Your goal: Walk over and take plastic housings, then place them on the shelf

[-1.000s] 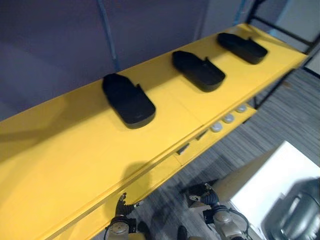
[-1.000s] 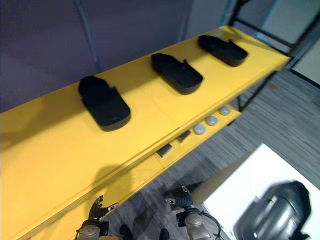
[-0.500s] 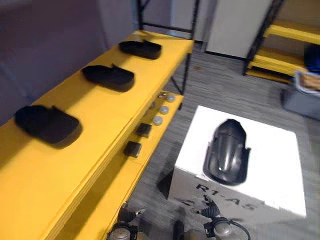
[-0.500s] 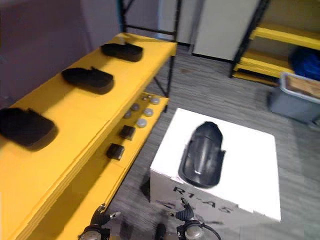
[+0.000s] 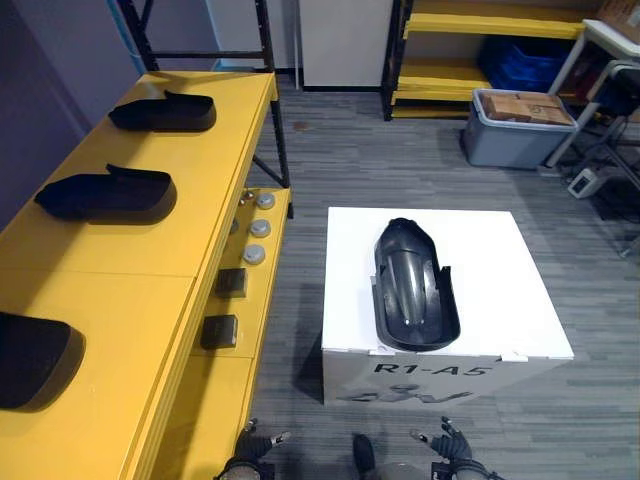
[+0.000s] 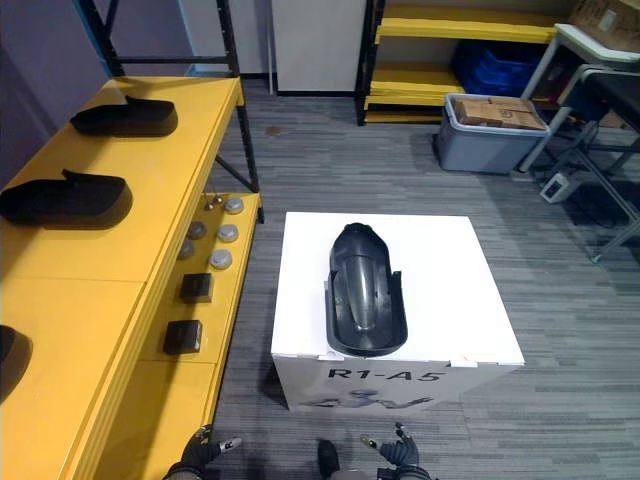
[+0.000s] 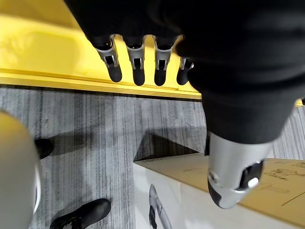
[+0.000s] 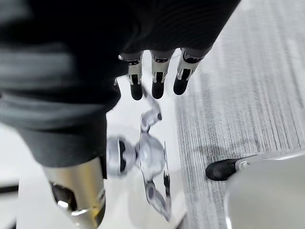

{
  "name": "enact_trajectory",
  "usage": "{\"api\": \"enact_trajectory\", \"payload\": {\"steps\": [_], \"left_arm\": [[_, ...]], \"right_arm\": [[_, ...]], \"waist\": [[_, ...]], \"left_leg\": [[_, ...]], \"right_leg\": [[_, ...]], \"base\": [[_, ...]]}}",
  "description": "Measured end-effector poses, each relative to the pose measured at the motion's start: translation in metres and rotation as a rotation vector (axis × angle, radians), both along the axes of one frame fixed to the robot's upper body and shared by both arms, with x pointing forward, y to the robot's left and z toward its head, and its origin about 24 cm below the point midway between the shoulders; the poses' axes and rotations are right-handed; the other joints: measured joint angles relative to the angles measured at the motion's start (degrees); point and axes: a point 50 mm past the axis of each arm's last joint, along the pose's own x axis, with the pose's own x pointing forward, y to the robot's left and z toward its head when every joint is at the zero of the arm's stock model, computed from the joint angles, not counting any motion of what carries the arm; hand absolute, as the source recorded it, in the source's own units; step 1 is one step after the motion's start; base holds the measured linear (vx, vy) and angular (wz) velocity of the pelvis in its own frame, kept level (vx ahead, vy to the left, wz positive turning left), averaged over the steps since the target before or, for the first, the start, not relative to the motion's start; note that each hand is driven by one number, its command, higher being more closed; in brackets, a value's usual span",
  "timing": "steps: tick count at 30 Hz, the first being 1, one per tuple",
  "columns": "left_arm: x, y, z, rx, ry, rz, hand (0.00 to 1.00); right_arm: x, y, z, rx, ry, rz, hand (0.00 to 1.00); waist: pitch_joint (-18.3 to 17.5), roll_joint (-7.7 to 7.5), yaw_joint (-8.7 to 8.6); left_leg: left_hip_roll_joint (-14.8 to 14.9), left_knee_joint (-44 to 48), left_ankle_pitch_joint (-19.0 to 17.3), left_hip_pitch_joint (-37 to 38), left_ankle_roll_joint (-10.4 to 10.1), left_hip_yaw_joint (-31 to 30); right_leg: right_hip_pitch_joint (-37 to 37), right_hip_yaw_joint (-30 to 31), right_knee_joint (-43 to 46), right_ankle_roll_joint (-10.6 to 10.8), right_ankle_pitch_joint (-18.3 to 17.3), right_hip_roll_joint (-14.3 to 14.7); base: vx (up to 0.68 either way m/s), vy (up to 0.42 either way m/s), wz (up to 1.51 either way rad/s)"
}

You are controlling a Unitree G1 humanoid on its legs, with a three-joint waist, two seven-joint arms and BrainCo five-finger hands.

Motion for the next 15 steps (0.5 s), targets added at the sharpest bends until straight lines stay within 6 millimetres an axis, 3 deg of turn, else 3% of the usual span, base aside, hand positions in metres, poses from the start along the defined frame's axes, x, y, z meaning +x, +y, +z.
{"api": "enact_trajectory", "payload": {"steps": [4, 5, 8, 10, 15], "left_arm": [[-0.011, 0.012, -0.001, 0.020, 0.018, 0.036, 0.00], [-0.016, 0.017, -0.001, 0.026, 0.023, 0.055, 0.00], [-0.023, 0.022, -0.001, 0.033, 0.026, 0.079, 0.00], [-0.028, 0.024, -0.002, 0.024, 0.033, 0.070, 0.00], [-0.033, 0.031, 0.000, 0.032, 0.033, 0.047, 0.00]], "right_arm": [[-0.015, -0.029, 0.010, -0.045, -0.050, -0.182, 0.00], [-0.012, -0.047, 0.025, -0.099, -0.125, -0.252, 0.00], [0.001, -0.077, 0.062, -0.224, -0.286, -0.285, 0.00], [0.014, -0.100, 0.106, -0.351, -0.455, -0.305, 0.00], [0.037, -0.112, 0.165, -0.523, -0.667, -0.256, 0.00]], "waist": [[-0.1, -0.10, -0.10], [-0.3, -0.18, -0.41], [-0.7, -0.41, -0.83], [-1.5, -0.67, -0.94], [-2.1, -1.61, -1.09]], "left_leg": [[-0.2, -0.1, 0.0, 0.4, 0.0, 0.0], [-0.2, -0.1, 0.0, 0.5, 0.0, 0.1], [-0.3, -1.0, 0.0, 1.1, 0.0, 0.2], [-0.1, -2.8, 0.0, 1.6, 0.0, 0.2], [0.5, -4.4, -0.2, 2.1, 0.1, 0.2]], "right_leg": [[1.0, 0.2, -1.4, 0.0, 0.5, -0.3], [1.0, 0.4, -1.5, 0.0, 0.5, -0.3], [0.8, 1.3, -1.8, -0.1, 0.6, -0.1], [0.2, 1.3, -1.8, 0.0, 0.3, 0.1], [-0.1, 0.5, -1.8, 0.1, 0.5, 0.4]], "base": [[-0.01, 0.025, -0.01], [-0.04, 0.009, -0.06], [-0.06, 0.017, -0.09], [-0.09, 0.020, -0.09], [-0.07, 0.001, -0.02]]}}
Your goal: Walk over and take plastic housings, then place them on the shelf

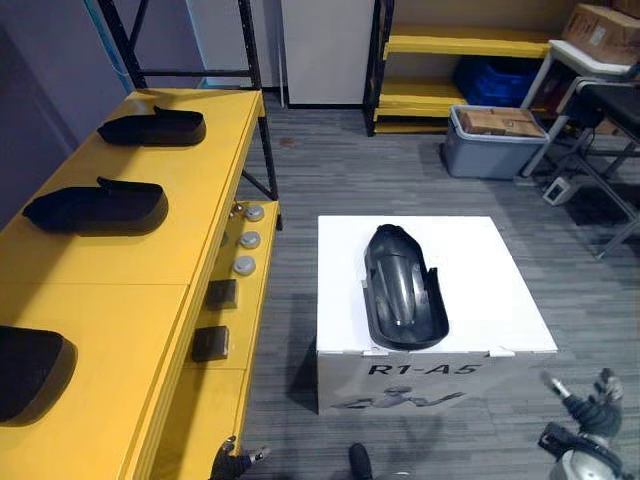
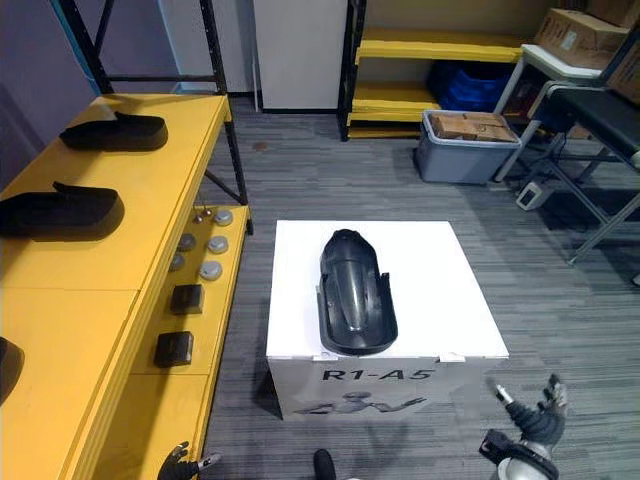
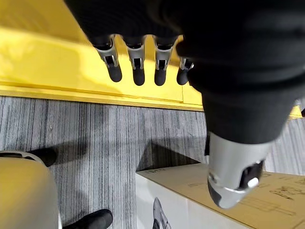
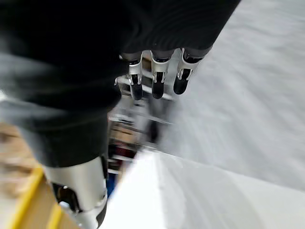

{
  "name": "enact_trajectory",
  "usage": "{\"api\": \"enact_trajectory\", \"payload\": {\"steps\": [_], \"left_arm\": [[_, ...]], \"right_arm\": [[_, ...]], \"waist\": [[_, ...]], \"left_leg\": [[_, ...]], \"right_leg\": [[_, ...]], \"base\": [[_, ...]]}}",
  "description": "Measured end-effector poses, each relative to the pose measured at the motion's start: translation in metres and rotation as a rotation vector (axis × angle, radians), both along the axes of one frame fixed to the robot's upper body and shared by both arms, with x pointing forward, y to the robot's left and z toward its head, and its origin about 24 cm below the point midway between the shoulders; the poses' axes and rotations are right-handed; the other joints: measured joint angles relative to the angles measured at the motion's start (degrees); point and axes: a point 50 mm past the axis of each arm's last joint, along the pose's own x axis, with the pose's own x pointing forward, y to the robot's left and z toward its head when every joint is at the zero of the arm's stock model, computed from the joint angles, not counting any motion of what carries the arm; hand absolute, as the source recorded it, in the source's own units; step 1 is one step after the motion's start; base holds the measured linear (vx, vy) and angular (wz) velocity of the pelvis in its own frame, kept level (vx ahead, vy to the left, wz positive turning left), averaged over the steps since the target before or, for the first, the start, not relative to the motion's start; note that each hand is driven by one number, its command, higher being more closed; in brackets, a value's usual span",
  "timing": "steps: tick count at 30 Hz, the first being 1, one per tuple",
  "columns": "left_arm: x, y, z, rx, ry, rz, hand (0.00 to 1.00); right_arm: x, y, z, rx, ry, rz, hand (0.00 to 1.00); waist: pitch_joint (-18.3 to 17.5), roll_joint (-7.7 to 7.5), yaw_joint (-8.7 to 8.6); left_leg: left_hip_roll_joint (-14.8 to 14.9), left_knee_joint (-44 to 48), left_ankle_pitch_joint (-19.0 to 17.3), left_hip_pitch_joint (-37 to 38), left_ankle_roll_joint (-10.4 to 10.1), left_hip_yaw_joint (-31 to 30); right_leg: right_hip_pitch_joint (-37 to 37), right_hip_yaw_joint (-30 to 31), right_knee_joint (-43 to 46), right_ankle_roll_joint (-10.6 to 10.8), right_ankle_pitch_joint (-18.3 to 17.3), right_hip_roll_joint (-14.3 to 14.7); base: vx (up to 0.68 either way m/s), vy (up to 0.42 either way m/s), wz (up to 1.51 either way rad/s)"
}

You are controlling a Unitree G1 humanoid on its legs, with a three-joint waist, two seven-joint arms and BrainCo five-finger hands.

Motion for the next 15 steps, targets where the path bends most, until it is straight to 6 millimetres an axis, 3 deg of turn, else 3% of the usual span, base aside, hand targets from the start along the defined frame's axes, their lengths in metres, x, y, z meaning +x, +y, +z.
{"api": "enact_trajectory", "payload": {"steps": [5, 7, 10, 15], "left_arm": [[-0.001, -0.002, -0.001, -0.010, 0.006, -0.045, 0.00], [0.002, -0.003, 0.000, -0.016, -0.003, -0.054, 0.00], [0.004, -0.005, 0.001, -0.019, -0.008, -0.075, 0.00], [0.008, -0.006, 0.002, -0.014, -0.022, -0.098, 0.00]], "right_arm": [[0.032, 0.004, 0.059, -0.212, -0.152, 0.116, 0.00], [0.054, 0.022, 0.083, -0.309, -0.229, 0.254, 0.00], [0.072, 0.041, 0.088, -0.347, -0.237, 0.362, 0.00], [0.101, 0.067, 0.061, -0.374, -0.086, 0.488, 0.00]], "waist": [[-0.1, 0.18, -0.38], [-0.1, 0.14, -0.34], [-0.1, 0.14, 0.03], [-0.1, 0.18, 1.72]], "left_leg": [[0.1, 0.4, 0.1, 0.0, 0.0, -0.4], [0.1, 0.7, 0.1, -0.1, 0.0, -1.1], [0.0, 0.9, 0.3, -0.3, 0.1, -2.2], [-0.3, 1.0, 1.2, -1.5, 0.3, -4.8]], "right_leg": [[-0.1, -0.7, 0.0, 0.0, 0.0, 0.1], [0.0, -1.1, 0.0, -0.1, -0.1, 0.1], [0.1, -2.2, 0.0, 0.0, -0.4, -0.2], [0.1, -4.8, 0.0, 0.1, -0.8, -1.5]], "base": [[-0.01, 0.001, 0.01], [-0.01, 0.012, 0.08], [-0.04, 0.016, 0.21], [-0.03, 0.019, 0.27]]}}
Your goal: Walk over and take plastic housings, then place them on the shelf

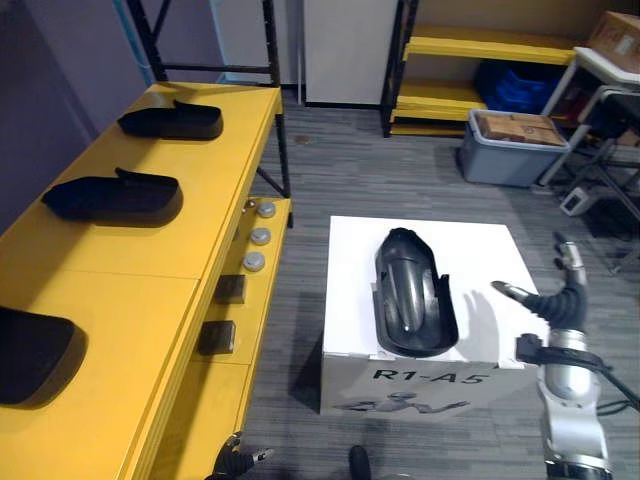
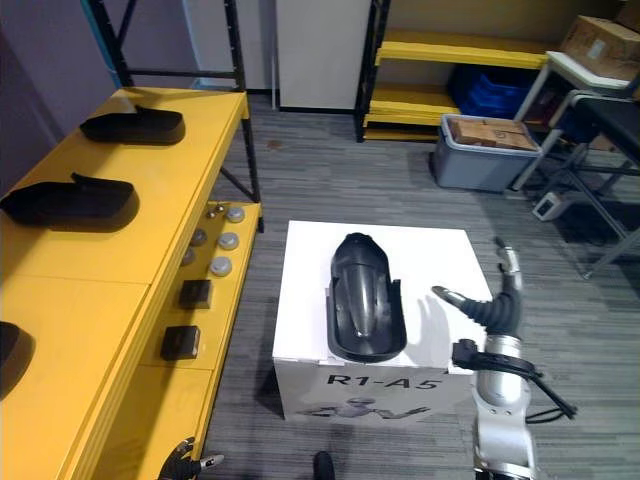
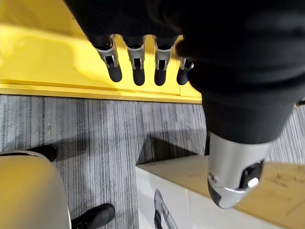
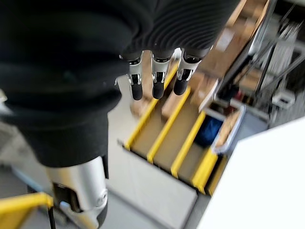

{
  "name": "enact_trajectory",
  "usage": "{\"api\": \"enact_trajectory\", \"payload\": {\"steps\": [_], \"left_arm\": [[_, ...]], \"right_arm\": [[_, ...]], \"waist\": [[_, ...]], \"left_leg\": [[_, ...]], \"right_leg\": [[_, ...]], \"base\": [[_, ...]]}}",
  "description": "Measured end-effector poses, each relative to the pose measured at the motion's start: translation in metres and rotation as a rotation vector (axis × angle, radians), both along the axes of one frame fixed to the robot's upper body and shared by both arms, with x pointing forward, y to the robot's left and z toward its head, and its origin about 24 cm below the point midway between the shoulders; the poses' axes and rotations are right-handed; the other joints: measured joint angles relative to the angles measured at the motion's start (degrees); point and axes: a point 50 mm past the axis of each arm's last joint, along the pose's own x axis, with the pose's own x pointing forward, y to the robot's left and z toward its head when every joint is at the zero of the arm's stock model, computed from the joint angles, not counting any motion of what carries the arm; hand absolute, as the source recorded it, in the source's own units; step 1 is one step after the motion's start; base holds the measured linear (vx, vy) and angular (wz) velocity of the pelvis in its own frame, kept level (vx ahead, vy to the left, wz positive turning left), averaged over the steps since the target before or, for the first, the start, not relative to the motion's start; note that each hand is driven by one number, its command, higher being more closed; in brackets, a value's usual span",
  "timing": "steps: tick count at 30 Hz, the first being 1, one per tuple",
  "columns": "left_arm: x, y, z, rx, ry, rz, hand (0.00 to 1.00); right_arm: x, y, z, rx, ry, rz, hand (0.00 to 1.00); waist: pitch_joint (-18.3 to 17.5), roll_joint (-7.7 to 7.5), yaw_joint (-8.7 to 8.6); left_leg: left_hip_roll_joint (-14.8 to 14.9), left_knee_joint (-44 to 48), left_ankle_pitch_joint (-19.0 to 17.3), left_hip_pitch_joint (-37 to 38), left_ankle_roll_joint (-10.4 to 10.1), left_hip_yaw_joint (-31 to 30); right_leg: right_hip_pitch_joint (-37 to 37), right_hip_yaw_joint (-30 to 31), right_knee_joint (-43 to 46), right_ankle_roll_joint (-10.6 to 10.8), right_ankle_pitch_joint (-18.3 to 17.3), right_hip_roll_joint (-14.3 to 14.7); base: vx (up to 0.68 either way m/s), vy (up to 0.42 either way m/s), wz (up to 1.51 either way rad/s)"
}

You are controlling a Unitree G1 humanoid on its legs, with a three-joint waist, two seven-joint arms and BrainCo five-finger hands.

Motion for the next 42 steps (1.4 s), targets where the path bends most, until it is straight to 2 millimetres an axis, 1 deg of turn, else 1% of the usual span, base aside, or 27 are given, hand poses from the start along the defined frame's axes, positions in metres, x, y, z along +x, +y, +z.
{"api": "enact_trajectory", "payload": {"steps": [1, 2, 4, 5, 6, 8, 11, 13, 17, 18, 22, 27, 30, 36, 42], "left_arm": [[0.000, 0.000, 0.000, 0.000, 0.000, 0.000, 0.00], [-0.001, 0.001, 0.000, 0.002, 0.004, 0.002, 0.00], [-0.001, 0.000, 0.000, 0.002, 0.005, 0.002, 0.00], [-0.001, 0.000, 0.000, 0.004, 0.004, 0.003, 0.00], [-0.001, 0.000, 0.000, 0.003, 0.005, 0.004, 0.00], [-0.002, 0.000, -0.001, 0.005, 0.008, 0.006, 0.00], [-0.003, -0.001, -0.001, 0.006, 0.008, 0.008, 0.00], [-0.003, -0.001, -0.001, 0.010, 0.007, 0.013, 0.00], [-0.003, -0.001, -0.001, 0.022, 0.007, 0.023, 0.00], [-0.003, -0.001, -0.001, 0.025, 0.007, 0.025, 0.00], [-0.003, -0.001, -0.001, 0.033, 0.010, 0.028, 0.00], [-0.003, -0.001, -0.001, 0.035, 0.014, 0.028, 0.00], [-0.003, -0.001, -0.001, 0.034, 0.014, 0.028, 0.00], [-0.003, -0.001, -0.001, 0.034, 0.014, 0.028, 0.00], [-0.003, -0.001, -0.001, 0.033, 0.013, 0.028, 0.00]], "right_arm": [[0.002, 0.002, -0.004, -0.006, 0.022, 0.004, 0.00], [0.008, 0.007, -0.018, 0.013, 0.079, -0.007, 0.00], [0.009, 0.009, -0.028, 0.024, 0.125, -0.023, 0.00], [0.009, 0.010, -0.038, 0.024, 0.172, -0.039, 0.00], [0.008, 0.013, -0.047, 0.009, 0.218, -0.060, 0.00], [0.007, 0.017, -0.057, -0.001, 0.260, -0.089, 0.00], [0.004, 0.022, -0.078, 0.014, 0.349, -0.148, 0.00], [0.002, 0.023, -0.088, 0.039, 0.392, -0.183, 0.00], [0.007, 0.023, -0.090, 0.024, 0.394, -0.236, 0.00], [0.009, 0.023, -0.091, 0.024, 0.397, -0.246, 1.00], [0.015, 0.021, -0.090, 0.016, 0.399, -0.273, 1.00], [0.020, 0.009, -0.086, -0.004, 0.404, -0.290, 1.00], [0.020, 0.006, -0.085, -0.014, 0.408, -0.286, 1.00], [0.020, 0.007, -0.085, -0.016, 0.413, -0.269, 1.00], [0.021, 0.016, -0.081, 0.002, 0.397, -0.219, 1.00]], "waist": [[0.0, -0.01, 0.05], [0.0, 0.02, 0.42], [0.0, 0.05, 0.97], [0.1, 0.10, 1.32], [0.1, 0.15, 1.32], [0.1, 0.21, 1.32], [0.2, 0.38, 1.38], [0.3, 0.55, 1.47], [0.5, 0.75, 1.54], [0.5, 0.79, 1.54], [0.5, 0.76, 1.53], [0.4, 0.64, 1.40], [0.4, 0.64, 1.39], [0.3, 0.53, 1.34], [0.3, 0.55, 1.34]], "left_leg": [[0.0, 0.0, 0.0, -0.2, 0.0, -0.1], [0.0, -0.1, 0.1, -0.4, 0.0, -1.0], [0.0, -0.1, 0.2, -0.4, 0.0, -1.1], [0.1, -0.2, 0.2, -0.5, 0.0, -1.4], [0.1, -0.2, 0.2, -0.5, 0.0, -1.6], [0.1, -0.2, 0.2, -0.5, 0.0, -2.1], [0.2, -0.4, 0.3, -0.6, -0.1, -2.8], [0.3, -0.6, 0.3, -0.7, -0.1, -3.0], [0.4, -0.7, 0.3, -0.7, -0.2, -3.3], [0.4, -0.7, 0.3, -0.7, -0.2, -3.4], [0.4, -0.8, 0.3, -0.7, -0.2, -3.3], [0.5, -0.8, 0.3, -0.7, -0.3, -3.2], [0.6, -0.7, 0.3, -0.6, -0.3, -3.2], [0.6, -0.6, 0.3, -0.2, -0.3, -3.1], [0.6, -0.6, 0.4, -0.1, -0.3, -3.0]], "right_leg": [[0.0, -0.4, 0.0, 0.0, 0.0, -0.1], [0.0, -0.9, 0.0, -0.1, -0.1, -0.2], [0.1, -1.0, 0.0, -0.1, -0.1, -0.2], [0.1, -1.4, 0.0, -0.2, -0.1, -0.2], [0.2, -1.9, 0.0, -0.2, -0.2, -0.3], [0.3, -2.1, 0.0, -0.3, -0.3, -0.3], [0.5, -2.8, 0.0, -0.3, -0.4, -0.3], [0.4, -3.0, 0.0, -0.4, -0.5, -0.3], [0.5, -3.5, 0.0, -0.4, -0.6, -0.3], [0.4, -3.5, 0.0, -0.4, -0.6, -0.3], [0.4, -3.5, 0.0, -0.4, -0.6, -0.3], [0.5, -3.4, 0.0, -0.4, -0.6, -0.2], [0.5, -3.4, 0.0, -0.4, -0.6, -0.1], [0.9, -3.3, 0.0, -0.4, -0.7, -0.1], [1.0, -3.4, 0.0, -0.4, -0.7, -0.1]], "base": [[-0.03, 0.029, 0.25], [-0.03, 0.025, 0.20], [-0.02, 0.026, 0.10], [-0.03, 0.026, 0.14], [-0.03, 0.033, 0.16], [-0.02, 0.026, 0.11], [-0.02, 0.032, 0.10], [-0.01, 0.027, 0.07], [-0.01, 0.033, 0.05], [0.00, 0.049, 0.00], [0.00, 0.045, 0.00], [-0.01, 0.040, -0.01], [-0.01, 0.023, 0.00], [-0.01, 0.037, -0.01], [0.00, 0.006, 0.00]]}}
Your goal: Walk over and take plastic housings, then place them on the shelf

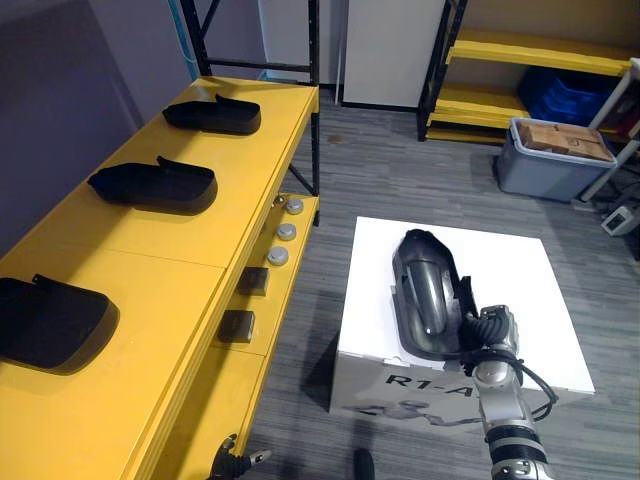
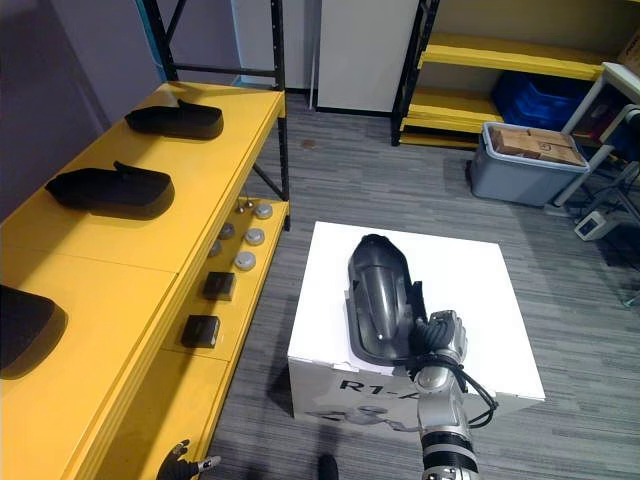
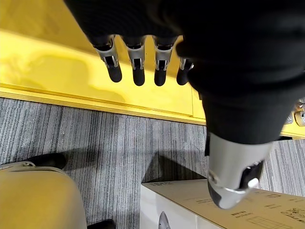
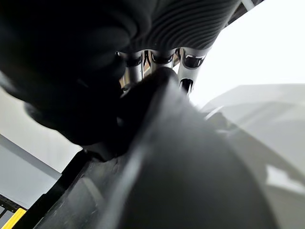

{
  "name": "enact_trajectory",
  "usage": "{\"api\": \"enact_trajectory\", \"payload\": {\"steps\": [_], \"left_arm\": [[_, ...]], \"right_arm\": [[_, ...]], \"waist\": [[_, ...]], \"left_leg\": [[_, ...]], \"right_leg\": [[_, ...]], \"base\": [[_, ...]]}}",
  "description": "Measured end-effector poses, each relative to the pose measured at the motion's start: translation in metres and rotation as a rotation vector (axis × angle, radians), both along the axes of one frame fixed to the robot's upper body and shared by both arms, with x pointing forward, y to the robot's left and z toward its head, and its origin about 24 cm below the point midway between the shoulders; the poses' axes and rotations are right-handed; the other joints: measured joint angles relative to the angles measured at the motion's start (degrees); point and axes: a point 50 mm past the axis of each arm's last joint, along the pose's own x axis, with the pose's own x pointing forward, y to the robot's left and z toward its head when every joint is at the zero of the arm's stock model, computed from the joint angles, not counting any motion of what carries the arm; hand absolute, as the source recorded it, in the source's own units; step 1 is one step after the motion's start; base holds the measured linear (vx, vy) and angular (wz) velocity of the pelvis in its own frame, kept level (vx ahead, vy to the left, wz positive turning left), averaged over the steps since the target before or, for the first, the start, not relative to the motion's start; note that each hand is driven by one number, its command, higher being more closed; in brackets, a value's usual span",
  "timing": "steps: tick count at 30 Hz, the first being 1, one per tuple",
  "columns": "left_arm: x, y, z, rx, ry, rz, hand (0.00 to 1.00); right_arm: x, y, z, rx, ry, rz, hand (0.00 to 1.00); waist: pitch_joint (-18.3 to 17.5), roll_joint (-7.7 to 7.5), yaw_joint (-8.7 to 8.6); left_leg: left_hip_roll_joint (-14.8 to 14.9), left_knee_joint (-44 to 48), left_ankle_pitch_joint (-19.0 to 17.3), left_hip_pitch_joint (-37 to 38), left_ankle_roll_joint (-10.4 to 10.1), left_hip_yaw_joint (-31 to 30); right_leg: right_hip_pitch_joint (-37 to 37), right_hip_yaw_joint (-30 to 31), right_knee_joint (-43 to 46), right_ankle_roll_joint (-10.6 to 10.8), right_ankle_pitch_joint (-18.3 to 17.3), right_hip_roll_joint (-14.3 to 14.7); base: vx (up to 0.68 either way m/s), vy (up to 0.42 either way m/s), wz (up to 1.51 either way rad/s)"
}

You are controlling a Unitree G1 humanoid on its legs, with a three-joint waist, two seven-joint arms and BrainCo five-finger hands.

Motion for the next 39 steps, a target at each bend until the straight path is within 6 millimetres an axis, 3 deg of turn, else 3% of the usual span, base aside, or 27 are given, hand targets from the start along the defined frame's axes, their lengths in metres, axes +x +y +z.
{"api": "enact_trajectory", "payload": {"steps": [9, 17, 19, 26, 29, 35, 39], "left_arm": [[0.003, -0.001, 0.001, -0.001, -0.015, 0.001, 0.00], [0.027, -0.010, 0.018, 0.000, -0.151, 0.006, 0.00], [0.050, -0.013, 0.039, 0.005, -0.296, 0.009, 0.00], [0.088, -0.020, 0.097, -0.004, -0.621, 0.061, 0.00], [0.106, -0.034, 0.132, -0.051, -0.805, 0.051, 0.00], [0.128, -0.057, 0.187, -0.170, -1.071, 0.012, 0.00], [0.135, -0.078, 0.205, -0.270, -1.148, -0.053, 0.00]], "right_arm": [[-0.006, 0.016, 0.016, 0.054, -0.113, 0.021, 1.00], [-0.015, 0.017, 0.032, 0.057, -0.220, -0.008, 1.00], [-0.016, 0.018, 0.051, 0.054, -0.321, -0.002, 1.00], [-0.019, 0.031, 0.090, 0.044, -0.526, 0.044, 1.00], [-0.022, 0.040, 0.102, 0.065, -0.601, 0.064, 1.00], [-0.024, 0.062, 0.121, 0.075, -0.691, 0.163, 1.00], [-0.026, 0.080, 0.130, 0.100, -0.746, 0.244, 1.00]], "waist": [[0.0, 0.00, 0.07], [0.0, 0.02, 0.04], [0.0, 0.01, 0.02], [-0.1, -0.02, -0.04], [-0.1, -0.08, -0.10], [-0.2, -0.18, -0.05], [-0.6, -0.57, -0.12]], "left_leg": [[-0.3, 0.0, 0.0, 1.1, 0.0, 0.1], [-0.6, -0.2, 0.3, 0.9, 0.1, -0.2], [-1.5, -1.1, 2.0, 0.5, 0.3, -0.3], [-1.6, -1.4, 2.5, 1.0, 0.6, -0.2], [-1.6, -1.5, 2.5, 1.0, 0.6, 0.0], [-1.7, -1.5, 1.9, 0.7, 1.5, 0.0], [-2.0, -1.0, 1.8, 0.0, 1.6, 0.3]], "right_leg": [[1.1, 0.2, 0.0, 0.0, 0.0, -0.1], [0.9, 0.0, 0.0, -0.3, 0.2, -0.2], [0.1, 0.1, 0.0, -0.4, 0.3, -0.9], [0.2, 1.3, 0.0, -0.5, 1.2, -0.5], [0.1, 1.8, 0.0, -0.4, 1.9, -0.3], [-0.5, 2.3, 0.0, 0.1, 2.2, -0.2], [-1.1, 2.7, 0.0, 0.0, 2.6, -0.4]], "base": [[-0.01, 0.015, 0.00], [-0.02, 0.038, 0.01], [-0.01, 0.018, 0.00], [-0.01, 0.024, -0.09], [-0.03, 0.045, -0.07], [-0.08, 0.045, -0.04], [-0.08, 0.046, -0.07]]}}
